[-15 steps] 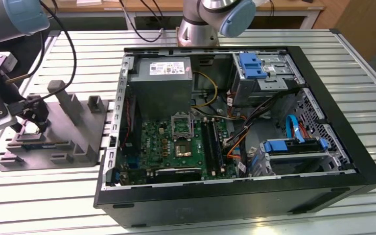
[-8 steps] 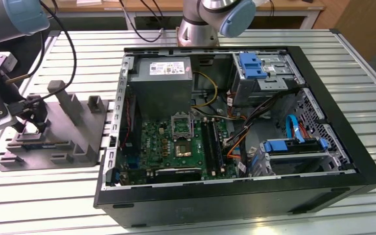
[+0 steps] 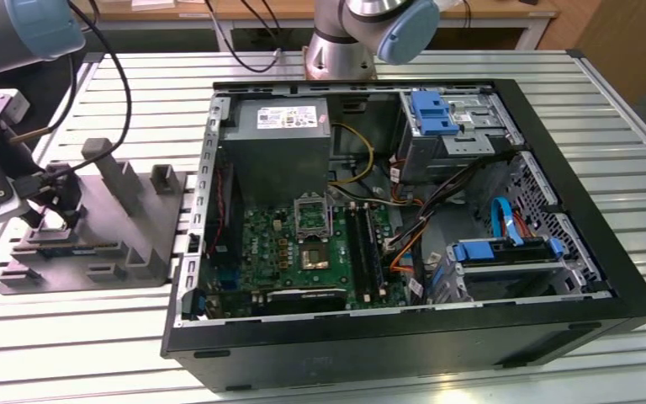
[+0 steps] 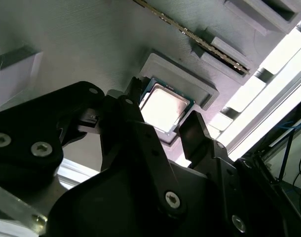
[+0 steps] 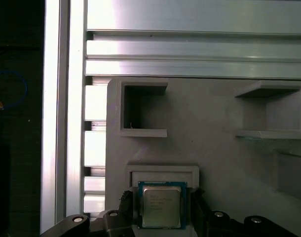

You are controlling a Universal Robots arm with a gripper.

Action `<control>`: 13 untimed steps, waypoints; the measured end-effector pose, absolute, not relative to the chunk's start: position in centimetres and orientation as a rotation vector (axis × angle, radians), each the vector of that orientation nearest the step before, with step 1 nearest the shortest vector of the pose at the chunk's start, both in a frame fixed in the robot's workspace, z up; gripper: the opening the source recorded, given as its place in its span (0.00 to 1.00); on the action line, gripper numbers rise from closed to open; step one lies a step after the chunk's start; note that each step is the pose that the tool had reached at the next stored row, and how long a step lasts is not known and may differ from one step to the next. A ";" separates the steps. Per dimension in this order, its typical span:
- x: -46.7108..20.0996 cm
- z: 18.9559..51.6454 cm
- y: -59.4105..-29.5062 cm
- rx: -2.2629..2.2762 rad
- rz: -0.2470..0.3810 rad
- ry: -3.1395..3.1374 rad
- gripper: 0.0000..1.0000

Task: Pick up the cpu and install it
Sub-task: 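Pick up the cpu and move it towards the insertion slot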

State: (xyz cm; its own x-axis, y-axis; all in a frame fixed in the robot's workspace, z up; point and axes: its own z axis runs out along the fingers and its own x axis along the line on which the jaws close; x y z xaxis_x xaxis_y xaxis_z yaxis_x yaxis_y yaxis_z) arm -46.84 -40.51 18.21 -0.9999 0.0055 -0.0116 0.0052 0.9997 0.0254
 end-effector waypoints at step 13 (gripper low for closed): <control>-46.8 18.3 -40.5 0.008 0.040 3.130 0.58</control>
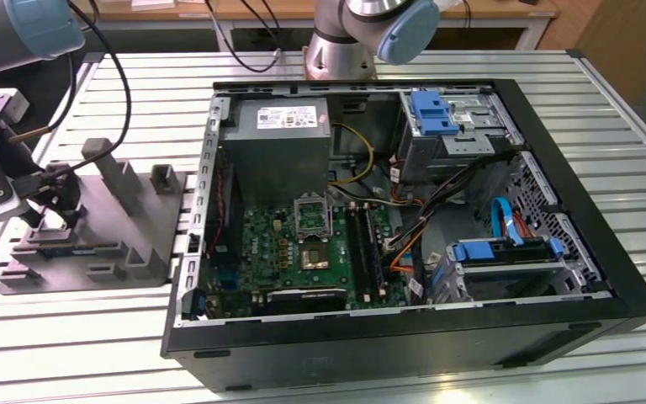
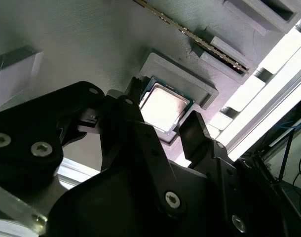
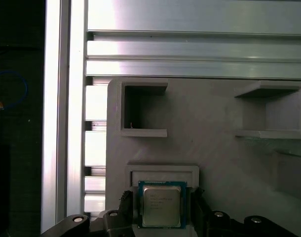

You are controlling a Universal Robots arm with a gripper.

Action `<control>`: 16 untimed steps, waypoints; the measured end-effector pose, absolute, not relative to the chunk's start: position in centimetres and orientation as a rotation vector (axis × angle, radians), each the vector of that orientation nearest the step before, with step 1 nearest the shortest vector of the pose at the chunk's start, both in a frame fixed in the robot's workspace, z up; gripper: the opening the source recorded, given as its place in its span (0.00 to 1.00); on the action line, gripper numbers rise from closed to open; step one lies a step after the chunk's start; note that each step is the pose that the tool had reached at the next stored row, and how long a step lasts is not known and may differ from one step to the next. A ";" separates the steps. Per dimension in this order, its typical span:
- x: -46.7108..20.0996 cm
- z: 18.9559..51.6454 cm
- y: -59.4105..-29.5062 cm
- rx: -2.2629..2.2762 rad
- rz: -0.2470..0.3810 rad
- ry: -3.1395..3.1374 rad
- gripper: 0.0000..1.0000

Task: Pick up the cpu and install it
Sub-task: 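Pick up the cpu and move it towards the insertion slot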

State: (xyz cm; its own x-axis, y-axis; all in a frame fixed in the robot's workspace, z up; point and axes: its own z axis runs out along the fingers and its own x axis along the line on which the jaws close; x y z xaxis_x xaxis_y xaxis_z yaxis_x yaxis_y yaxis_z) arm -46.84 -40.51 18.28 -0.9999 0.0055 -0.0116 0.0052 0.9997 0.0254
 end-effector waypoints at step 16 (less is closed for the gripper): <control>-46.8 18.8 -40.5 0.008 0.040 3.130 0.47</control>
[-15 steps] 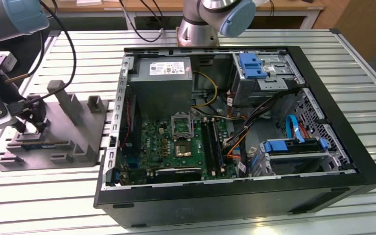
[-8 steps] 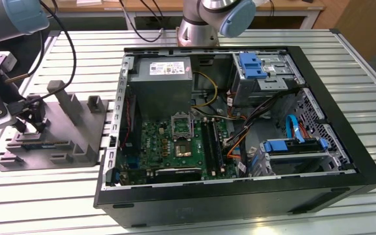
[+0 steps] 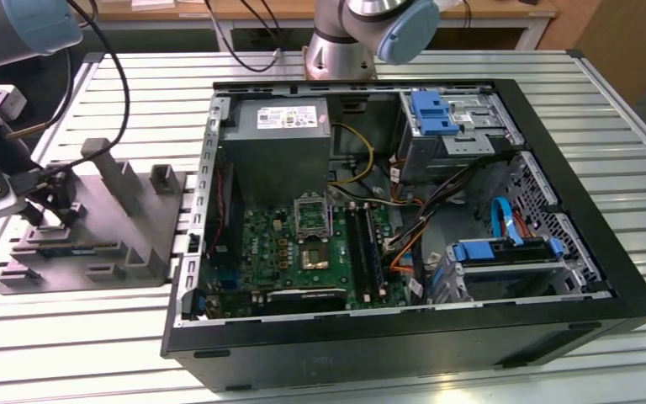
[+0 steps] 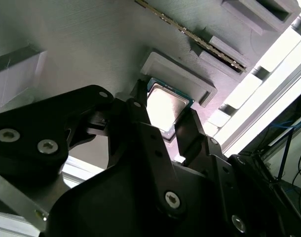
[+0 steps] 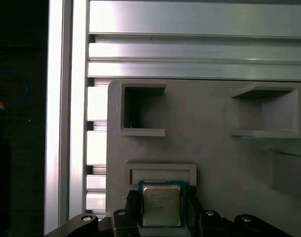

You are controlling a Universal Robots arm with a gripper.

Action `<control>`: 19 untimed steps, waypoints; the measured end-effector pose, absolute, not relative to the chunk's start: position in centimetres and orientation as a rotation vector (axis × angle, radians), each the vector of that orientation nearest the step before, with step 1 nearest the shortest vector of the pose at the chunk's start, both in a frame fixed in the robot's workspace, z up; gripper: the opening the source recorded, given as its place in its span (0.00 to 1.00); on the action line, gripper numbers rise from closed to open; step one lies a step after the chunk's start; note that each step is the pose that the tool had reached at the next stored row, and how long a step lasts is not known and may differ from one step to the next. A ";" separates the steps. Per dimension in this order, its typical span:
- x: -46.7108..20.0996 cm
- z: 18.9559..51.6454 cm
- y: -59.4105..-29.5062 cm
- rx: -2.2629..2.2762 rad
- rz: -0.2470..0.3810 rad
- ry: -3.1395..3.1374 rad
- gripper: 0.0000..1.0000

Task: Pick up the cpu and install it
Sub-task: 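Pick up the cpu and move it towards the insertion slot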

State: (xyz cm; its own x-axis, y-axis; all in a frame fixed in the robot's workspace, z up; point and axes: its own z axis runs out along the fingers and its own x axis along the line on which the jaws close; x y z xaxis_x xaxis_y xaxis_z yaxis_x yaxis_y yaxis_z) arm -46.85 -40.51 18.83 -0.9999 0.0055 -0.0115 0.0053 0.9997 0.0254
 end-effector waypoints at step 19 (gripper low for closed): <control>-46.8 19.8 -40.5 0.008 0.040 3.130 0.47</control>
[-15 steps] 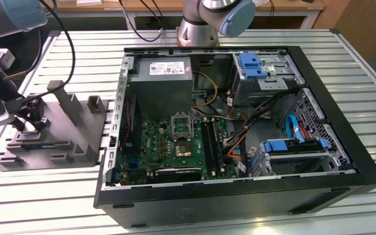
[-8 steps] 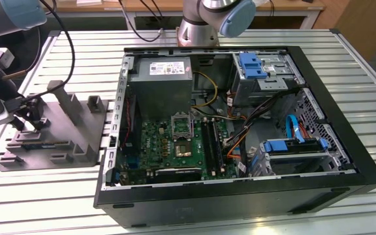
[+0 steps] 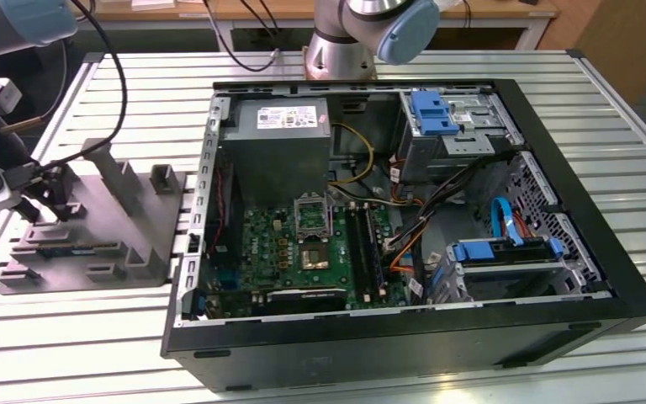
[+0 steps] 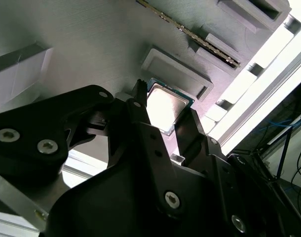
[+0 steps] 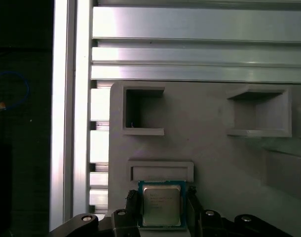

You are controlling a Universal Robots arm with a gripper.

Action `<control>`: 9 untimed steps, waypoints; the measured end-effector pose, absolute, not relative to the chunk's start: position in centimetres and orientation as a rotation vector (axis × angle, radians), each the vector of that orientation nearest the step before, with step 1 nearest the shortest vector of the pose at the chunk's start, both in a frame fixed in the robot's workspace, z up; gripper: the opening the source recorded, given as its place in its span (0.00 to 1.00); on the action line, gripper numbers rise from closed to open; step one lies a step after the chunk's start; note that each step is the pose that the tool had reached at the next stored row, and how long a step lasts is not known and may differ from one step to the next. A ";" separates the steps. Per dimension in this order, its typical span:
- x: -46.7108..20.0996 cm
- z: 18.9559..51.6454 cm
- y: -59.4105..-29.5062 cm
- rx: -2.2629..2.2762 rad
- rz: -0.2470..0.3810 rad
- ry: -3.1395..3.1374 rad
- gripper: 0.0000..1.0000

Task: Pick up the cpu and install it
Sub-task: 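Pick up the cpu and move it towards the insertion slot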

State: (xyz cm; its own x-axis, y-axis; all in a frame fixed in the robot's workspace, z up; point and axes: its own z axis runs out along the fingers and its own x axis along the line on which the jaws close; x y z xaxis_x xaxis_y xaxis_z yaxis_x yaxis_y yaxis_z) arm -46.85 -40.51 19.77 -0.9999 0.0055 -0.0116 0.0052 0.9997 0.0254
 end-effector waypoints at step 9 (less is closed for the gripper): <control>-46.8 20.2 -40.5 0.008 0.039 3.130 0.47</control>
